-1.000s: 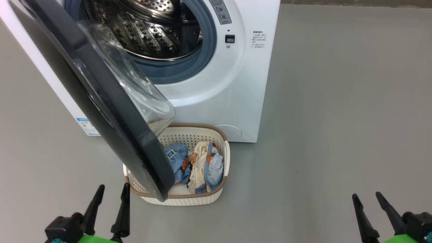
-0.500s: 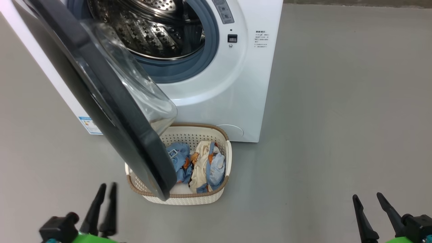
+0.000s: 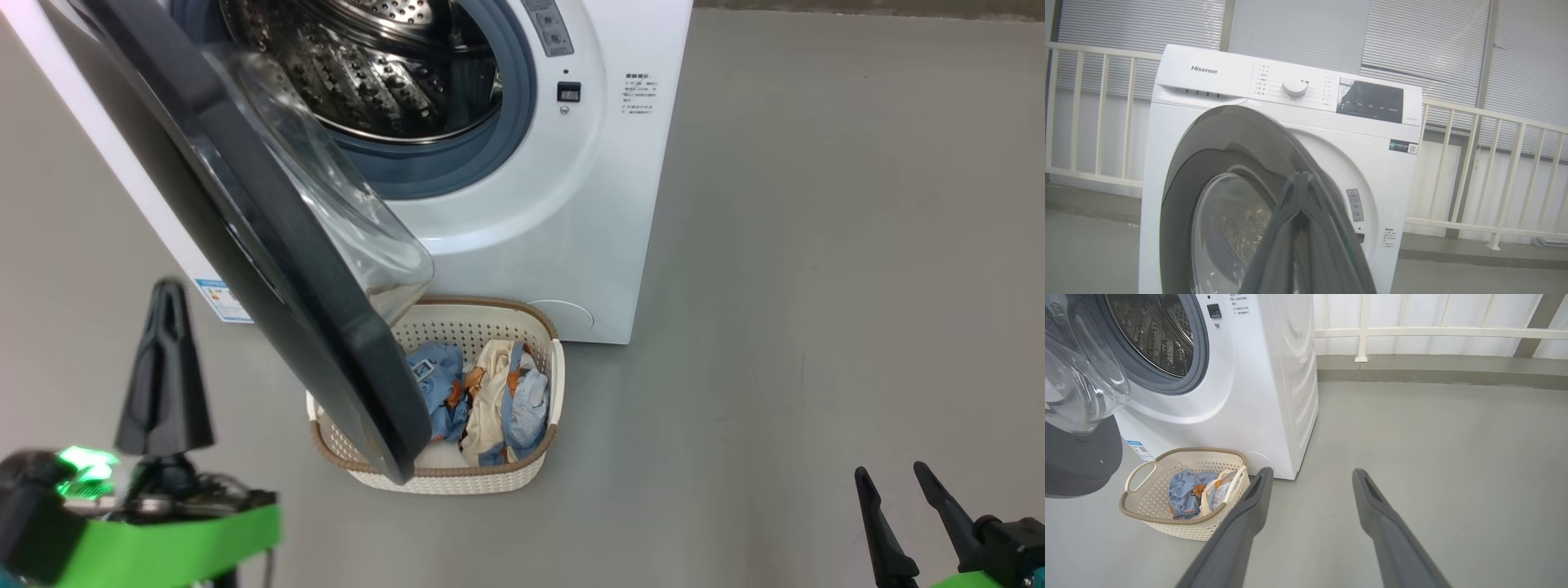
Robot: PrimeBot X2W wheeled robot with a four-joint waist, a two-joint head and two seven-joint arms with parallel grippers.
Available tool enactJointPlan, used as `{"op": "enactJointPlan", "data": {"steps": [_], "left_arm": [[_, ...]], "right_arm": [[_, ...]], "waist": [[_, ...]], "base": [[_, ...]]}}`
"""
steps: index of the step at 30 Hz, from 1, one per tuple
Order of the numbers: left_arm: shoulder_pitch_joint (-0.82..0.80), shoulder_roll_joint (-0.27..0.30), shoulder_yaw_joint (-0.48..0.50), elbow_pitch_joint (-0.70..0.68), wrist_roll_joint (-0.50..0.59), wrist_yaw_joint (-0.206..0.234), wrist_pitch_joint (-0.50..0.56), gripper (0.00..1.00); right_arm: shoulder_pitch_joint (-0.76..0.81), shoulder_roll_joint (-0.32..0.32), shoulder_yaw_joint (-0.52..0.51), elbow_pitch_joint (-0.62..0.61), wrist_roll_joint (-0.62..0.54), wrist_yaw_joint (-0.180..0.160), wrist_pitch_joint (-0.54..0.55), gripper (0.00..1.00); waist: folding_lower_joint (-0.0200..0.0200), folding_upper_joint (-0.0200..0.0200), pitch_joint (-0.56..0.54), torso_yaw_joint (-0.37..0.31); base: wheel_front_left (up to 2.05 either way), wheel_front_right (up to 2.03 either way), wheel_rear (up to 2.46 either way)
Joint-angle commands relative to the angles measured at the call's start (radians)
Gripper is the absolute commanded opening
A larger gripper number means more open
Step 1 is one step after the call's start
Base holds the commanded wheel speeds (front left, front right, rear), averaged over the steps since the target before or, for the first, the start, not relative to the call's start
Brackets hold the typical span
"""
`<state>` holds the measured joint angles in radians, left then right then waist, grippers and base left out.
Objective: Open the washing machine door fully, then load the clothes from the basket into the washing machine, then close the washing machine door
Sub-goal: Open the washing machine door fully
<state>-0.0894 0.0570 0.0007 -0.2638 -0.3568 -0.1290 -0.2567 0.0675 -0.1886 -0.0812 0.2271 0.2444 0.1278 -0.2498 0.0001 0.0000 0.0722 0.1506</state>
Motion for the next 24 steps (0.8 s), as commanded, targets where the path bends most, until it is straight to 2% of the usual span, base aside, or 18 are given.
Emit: {"op": "enactJointPlan", "data": {"steps": [1,6,7,13,16,24], "left_arm": [[-0.043,0.006,0.002,-0.076,0.022,-0.002,-0.005,0.00],[-0.042,-0.003,-0.166,-0.146,0.027,-0.002,-0.005,0.00],[-0.042,-0.003,-0.166,-0.146,0.027,-0.002,-0.005,0.00],[-0.049,-0.006,-0.366,0.008,-0.032,-0.002,-0.005,0.00],[-0.064,-0.006,-0.402,0.118,-0.067,-0.002,-0.005,0.00],[-0.133,-0.007,-0.388,0.314,-0.132,-0.002,-0.005,0.00]], "right_arm": [[0.004,-0.014,0.015,-0.027,-0.013,0.003,-0.012,1.00],[0.002,-0.010,0.016,-0.026,-0.015,0.003,-0.012,1.00],[0.002,-0.010,0.016,-0.026,-0.015,0.003,-0.012,1.00],[-0.008,-0.008,0.027,-0.029,-0.014,0.003,-0.012,1.00],[-0.015,-0.008,0.030,-0.030,-0.013,0.003,-0.012,1.00],[-0.025,-0.004,0.030,-0.034,-0.018,0.003,-0.012,1.00]], "waist": [[-0.0001,0.0000,0.001,-0.002],[-0.0001,0.0000,0.005,-0.008],[-0.0001,0.0000,0.005,-0.008],[-0.0001,0.0000,0.015,-0.014],[-0.0001,0.0000,0.021,-0.017],[-0.0001,0.0000,0.031,-0.019]], "base": [[0.00,0.00,0.00],[0.00,0.00,0.00],[0.00,0.00,0.00],[0.00,0.00,0.00],[0.00,0.00,0.00],[0.00,0.00,0.00]]}}
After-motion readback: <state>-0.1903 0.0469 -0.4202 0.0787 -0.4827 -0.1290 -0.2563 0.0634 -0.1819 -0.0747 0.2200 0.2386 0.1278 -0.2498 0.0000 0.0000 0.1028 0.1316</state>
